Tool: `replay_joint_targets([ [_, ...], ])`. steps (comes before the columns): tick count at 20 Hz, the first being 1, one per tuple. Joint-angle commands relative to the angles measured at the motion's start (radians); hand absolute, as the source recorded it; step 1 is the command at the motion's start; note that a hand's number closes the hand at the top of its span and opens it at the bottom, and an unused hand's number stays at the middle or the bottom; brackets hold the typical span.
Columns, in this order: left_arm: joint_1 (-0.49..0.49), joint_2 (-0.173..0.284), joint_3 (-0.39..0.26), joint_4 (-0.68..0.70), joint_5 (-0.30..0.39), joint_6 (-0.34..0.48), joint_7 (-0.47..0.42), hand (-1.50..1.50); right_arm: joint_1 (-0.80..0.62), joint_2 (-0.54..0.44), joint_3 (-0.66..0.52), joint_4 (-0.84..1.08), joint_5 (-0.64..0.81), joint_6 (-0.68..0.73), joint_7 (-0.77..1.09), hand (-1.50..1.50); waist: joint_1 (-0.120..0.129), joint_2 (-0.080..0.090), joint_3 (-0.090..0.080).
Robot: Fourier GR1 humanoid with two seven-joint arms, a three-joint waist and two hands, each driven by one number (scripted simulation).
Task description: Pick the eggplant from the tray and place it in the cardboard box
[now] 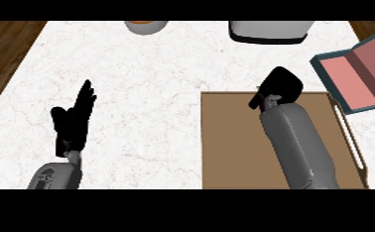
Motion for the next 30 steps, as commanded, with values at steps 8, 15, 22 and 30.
replay_joint_targets([
  [8, 0.013, -0.008, 0.007, -0.012, -0.006, 0.004, 0.007, 0.00, -0.449, 0.006, -0.061, 0.325, 0.128, -0.149, 0.082, 1.50, -0.013, -0.005, -0.001],
  [15, 0.024, 0.027, 0.047, -0.013, 0.005, -0.009, 0.000, 0.00, -0.540, -0.035, -0.052, 0.163, 0.213, -0.076, 0.167, 1.50, -0.041, -0.016, -0.001],
  [22, 0.036, -0.017, 0.008, -0.022, -0.031, 0.020, 0.014, 0.00, -0.552, -0.152, -0.107, 0.178, 0.260, -0.041, 0.131, 1.50, -0.040, -0.012, -0.001],
  [30, -0.001, 0.023, 0.063, -0.023, 0.001, -0.010, 0.042, 0.00, -0.411, -0.283, -0.163, 0.036, 0.249, -0.082, 0.006, 1.50, -0.046, -0.013, 0.000],
])
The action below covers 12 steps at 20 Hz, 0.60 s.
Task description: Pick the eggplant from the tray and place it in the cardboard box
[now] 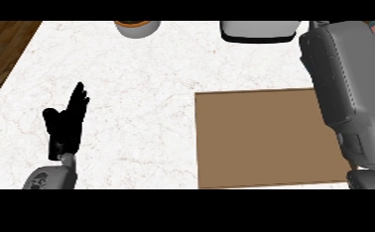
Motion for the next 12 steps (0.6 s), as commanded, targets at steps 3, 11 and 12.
replay_joint_targets([
  [3, 0.035, 0.006, -0.001, -0.051, -0.001, -0.019, 0.004, 0.00, 0.052, -0.101, -0.077, -0.009, -0.040, -0.063, -0.059, 1.50, 0.008, 0.002, 0.000],
  [11, -0.044, -0.021, 0.016, 0.091, -0.003, -0.030, -0.079, 0.00, 0.129, -0.233, -0.208, 0.229, -0.144, -0.290, -0.313, 1.50, 0.011, 0.012, 0.000],
  [12, -0.034, -0.027, 0.009, 0.082, -0.018, -0.018, -0.083, 0.00, 0.085, -0.228, -0.199, 0.300, -0.124, -0.310, -0.302, 1.50, 0.019, 0.010, 0.000],
])
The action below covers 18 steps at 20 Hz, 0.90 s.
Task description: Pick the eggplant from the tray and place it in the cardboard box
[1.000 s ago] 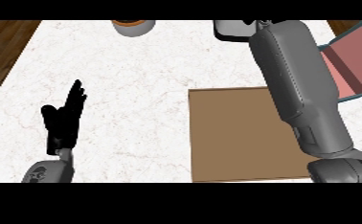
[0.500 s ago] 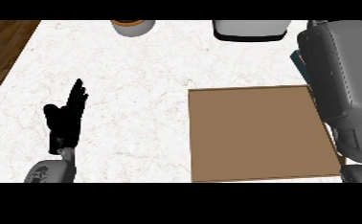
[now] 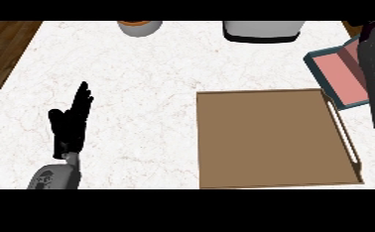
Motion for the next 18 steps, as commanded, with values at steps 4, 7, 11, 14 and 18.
replay_joint_targets([
  [4, 0.025, -0.007, -0.002, -0.001, 0.001, -0.019, -0.026, 0.00, 0.013, -0.117, -0.073, 0.279, -0.026, -0.165, -0.167, 1.50, 0.020, 0.007, 0.001],
  [7, 0.035, -0.020, -0.018, -0.042, -0.018, 0.009, 0.007, 0.00, 0.014, -0.141, -0.141, 0.340, -0.071, -0.251, -0.171, 1.50, 0.027, 0.009, 0.002],
  [11, 0.007, -0.013, -0.009, -0.020, -0.004, -0.015, 0.007, 0.00, 0.009, -0.178, -0.227, 0.438, -0.172, -0.234, -0.257, -1.50, 0.027, 0.012, 0.002],
  [14, 0.030, -0.035, -0.021, -0.049, -0.011, 0.005, 0.012, 0.00, 0.062, -0.177, -0.288, 0.454, -0.260, -0.300, -0.417, -1.50, 0.027, 0.010, 0.003],
  [18, 0.023, -0.011, -0.015, -0.064, -0.011, -0.012, 0.013, 0.00, 0.055, -0.152, -0.363, 0.432, -0.361, -0.383, -0.572, -1.50, 0.034, 0.013, 0.005],
])
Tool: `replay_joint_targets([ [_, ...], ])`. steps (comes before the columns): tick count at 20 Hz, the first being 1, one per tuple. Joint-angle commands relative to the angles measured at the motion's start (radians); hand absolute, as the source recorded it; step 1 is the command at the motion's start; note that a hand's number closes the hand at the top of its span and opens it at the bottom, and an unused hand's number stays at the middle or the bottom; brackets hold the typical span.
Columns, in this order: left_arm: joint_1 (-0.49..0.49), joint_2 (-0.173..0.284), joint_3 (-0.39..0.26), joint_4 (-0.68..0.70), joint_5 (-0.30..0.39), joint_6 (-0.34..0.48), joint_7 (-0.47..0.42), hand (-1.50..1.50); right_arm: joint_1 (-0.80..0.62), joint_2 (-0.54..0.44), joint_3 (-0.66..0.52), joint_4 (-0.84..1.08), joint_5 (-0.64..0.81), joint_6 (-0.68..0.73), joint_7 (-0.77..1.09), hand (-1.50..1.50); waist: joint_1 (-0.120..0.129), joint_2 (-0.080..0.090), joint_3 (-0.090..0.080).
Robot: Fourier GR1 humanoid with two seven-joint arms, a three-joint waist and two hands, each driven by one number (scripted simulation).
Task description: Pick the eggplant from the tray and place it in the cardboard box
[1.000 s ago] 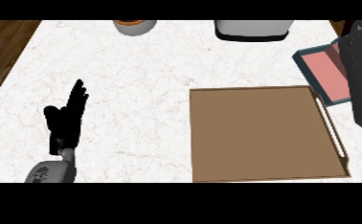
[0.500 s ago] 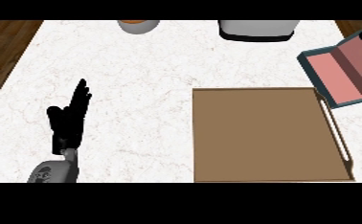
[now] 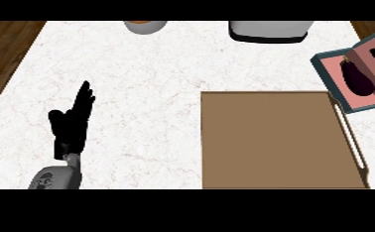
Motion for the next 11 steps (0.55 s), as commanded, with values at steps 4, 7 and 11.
replay_joint_targets([
  [4, -0.005, -0.014, 0.006, 0.042, -0.002, 0.008, -0.016, 0.00, 0.017, 0.051, -0.160, -0.067, -0.239, -0.095, -0.345, -1.50, -0.018, -0.005, 0.001],
  [7, 0.001, 0.000, 0.015, 0.020, 0.008, -0.005, 0.003, 0.00, 0.037, 0.055, -0.240, -0.090, -0.360, -0.066, -0.468, -1.50, -0.020, -0.009, 0.000],
  [11, -0.011, -0.005, 0.017, 0.015, 0.002, 0.008, 0.019, 0.00, 0.076, 0.019, -0.300, -0.129, -0.471, -0.009, -0.526, -1.50, -0.035, -0.015, -0.003],
])
